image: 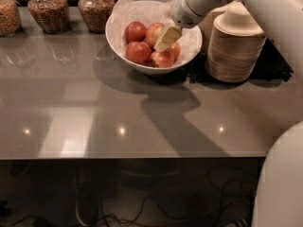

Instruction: Pick apple from white bowl

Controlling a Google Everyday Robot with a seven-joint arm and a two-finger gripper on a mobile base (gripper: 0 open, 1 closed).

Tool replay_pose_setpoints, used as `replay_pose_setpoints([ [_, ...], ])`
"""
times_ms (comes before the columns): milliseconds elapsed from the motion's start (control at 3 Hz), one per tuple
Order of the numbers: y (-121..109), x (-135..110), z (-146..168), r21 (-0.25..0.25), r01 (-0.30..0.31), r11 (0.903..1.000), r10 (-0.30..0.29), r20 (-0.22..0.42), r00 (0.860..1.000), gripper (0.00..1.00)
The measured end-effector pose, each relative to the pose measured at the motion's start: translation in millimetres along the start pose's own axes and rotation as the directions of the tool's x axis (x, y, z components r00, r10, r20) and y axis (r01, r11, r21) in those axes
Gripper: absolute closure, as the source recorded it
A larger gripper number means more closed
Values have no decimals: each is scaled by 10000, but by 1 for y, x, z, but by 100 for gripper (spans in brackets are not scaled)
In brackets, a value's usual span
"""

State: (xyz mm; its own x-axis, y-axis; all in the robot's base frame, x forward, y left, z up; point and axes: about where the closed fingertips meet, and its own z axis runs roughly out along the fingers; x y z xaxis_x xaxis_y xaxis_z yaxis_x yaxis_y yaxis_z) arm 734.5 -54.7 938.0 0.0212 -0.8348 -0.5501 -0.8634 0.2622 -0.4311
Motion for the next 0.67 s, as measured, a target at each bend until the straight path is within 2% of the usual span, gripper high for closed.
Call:
replay_pose_setpoints([
  [667, -6, 4, 20, -187, -386, 9991, 380, -286, 9989, 33],
])
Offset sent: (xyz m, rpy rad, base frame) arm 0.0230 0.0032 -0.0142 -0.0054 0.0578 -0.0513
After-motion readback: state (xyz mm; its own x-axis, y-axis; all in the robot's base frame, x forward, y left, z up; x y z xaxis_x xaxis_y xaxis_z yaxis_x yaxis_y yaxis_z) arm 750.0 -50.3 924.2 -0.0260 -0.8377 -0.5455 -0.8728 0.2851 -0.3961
